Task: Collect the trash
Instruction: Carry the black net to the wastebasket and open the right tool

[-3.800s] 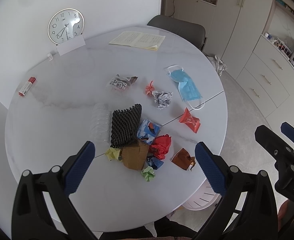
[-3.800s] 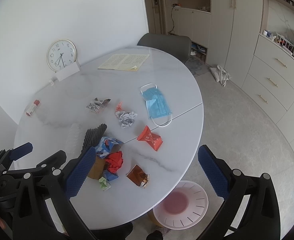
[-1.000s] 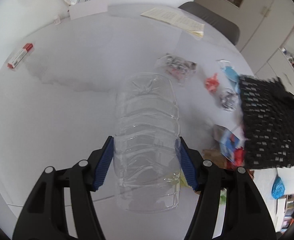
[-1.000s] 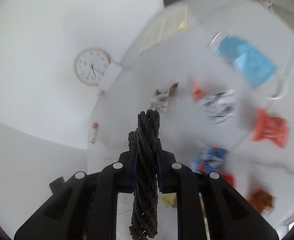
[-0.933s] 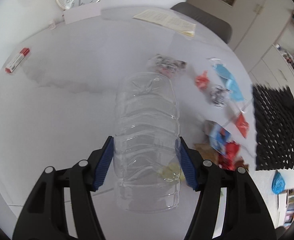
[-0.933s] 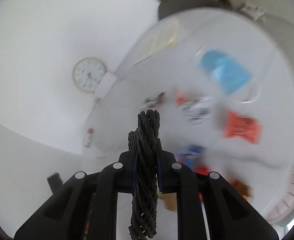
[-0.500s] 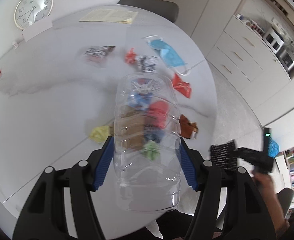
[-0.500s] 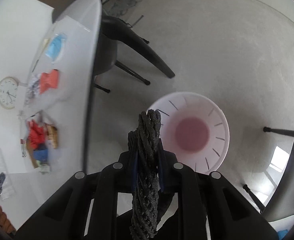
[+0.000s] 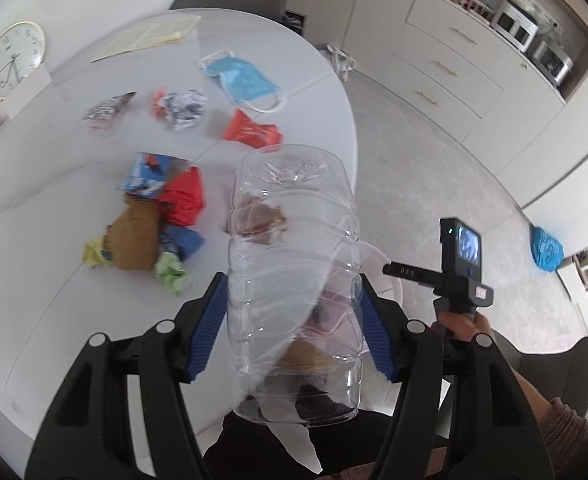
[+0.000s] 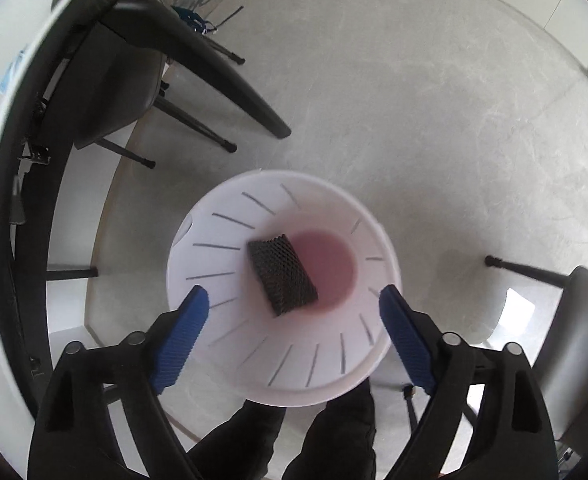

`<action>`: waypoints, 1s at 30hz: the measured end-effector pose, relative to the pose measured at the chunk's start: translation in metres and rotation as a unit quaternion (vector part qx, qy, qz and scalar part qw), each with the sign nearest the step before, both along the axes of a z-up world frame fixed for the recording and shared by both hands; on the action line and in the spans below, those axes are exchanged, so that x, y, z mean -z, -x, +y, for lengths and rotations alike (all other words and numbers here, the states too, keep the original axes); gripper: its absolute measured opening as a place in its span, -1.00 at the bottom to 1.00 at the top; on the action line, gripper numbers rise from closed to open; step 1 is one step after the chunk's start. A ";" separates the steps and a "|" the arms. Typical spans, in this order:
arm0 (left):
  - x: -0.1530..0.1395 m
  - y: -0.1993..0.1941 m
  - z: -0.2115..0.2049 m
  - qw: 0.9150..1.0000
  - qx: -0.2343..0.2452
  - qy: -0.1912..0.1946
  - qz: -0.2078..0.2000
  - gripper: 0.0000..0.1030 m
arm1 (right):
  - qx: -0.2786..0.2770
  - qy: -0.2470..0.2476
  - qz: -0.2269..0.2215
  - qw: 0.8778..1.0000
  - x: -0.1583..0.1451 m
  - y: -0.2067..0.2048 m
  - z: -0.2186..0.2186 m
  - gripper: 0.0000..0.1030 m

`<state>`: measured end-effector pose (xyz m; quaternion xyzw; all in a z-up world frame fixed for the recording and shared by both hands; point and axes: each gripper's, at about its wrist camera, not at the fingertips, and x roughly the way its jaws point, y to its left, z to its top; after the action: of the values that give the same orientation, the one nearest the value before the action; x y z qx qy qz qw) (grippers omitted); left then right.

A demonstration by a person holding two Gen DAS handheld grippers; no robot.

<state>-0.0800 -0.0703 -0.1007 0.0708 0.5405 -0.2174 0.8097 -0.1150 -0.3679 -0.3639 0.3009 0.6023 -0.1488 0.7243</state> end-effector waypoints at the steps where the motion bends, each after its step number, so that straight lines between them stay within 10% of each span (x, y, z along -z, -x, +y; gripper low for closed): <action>1: 0.004 0.002 -0.008 1.000 0.007 0.000 0.003 0.19 | -0.001 0.007 -0.006 1.000 -0.009 0.004 -0.004 0.80; 19: 0.139 0.014 -0.117 0.992 0.054 -0.080 0.080 0.43 | -0.030 0.066 -0.066 0.995 -0.128 0.049 -0.057 0.95; 30: 0.051 0.010 -0.087 1.000 -0.008 -0.018 0.013 0.76 | -0.053 0.060 -0.127 0.989 -0.182 0.043 -0.043 0.95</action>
<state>-0.0902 -0.1575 -0.1519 0.0777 0.5550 -0.2018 0.8032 -0.1583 -0.4113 -0.1823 0.2408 0.5102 -0.1064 0.8188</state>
